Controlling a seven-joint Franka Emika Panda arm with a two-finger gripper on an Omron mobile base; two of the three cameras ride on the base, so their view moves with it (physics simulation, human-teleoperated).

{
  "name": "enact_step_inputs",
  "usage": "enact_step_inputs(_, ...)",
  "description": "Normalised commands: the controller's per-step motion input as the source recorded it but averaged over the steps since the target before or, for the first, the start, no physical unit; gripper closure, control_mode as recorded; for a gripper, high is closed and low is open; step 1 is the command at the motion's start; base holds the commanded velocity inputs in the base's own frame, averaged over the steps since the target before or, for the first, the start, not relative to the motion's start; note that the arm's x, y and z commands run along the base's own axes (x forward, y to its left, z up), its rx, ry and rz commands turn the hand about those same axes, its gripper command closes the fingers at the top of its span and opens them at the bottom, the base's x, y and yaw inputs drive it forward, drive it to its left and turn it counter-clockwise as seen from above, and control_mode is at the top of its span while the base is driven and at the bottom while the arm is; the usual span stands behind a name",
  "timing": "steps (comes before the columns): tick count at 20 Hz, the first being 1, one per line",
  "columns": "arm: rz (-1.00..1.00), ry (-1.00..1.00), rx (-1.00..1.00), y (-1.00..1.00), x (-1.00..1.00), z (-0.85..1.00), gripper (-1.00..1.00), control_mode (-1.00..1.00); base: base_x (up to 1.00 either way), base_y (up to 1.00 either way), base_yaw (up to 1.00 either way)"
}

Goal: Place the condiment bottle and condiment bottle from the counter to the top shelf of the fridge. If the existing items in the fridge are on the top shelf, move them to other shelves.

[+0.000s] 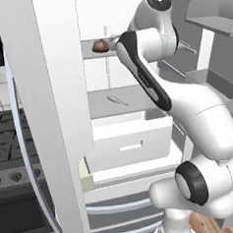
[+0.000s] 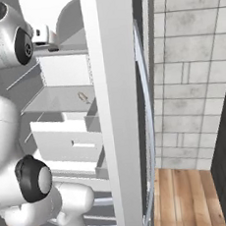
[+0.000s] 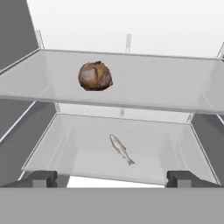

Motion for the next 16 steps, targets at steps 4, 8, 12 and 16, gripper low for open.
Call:
enact_step_inputs(4, 0.0, 0.0, 0.0, 0.28, 0.51, -0.06, -1.0, -1.0, 0.0, 0.0, 0.0)
enact_step_inputs(8, 0.0, 0.0, 0.0, 0.25, 0.52, -0.02, -1.0, -1.0, 0.0, 0.0, 0.0)
enact_step_inputs(12, 0.0, 0.0, 0.0, 0.2, 0.47, -0.06, -1.0, -1.0, 0.0, 0.0, 0.0)
enact_step_inputs(16, 0.0, 0.0, 0.0, 0.07, 0.3, -0.16, -1.0, -1.0, 0.0, 0.0, 0.0)
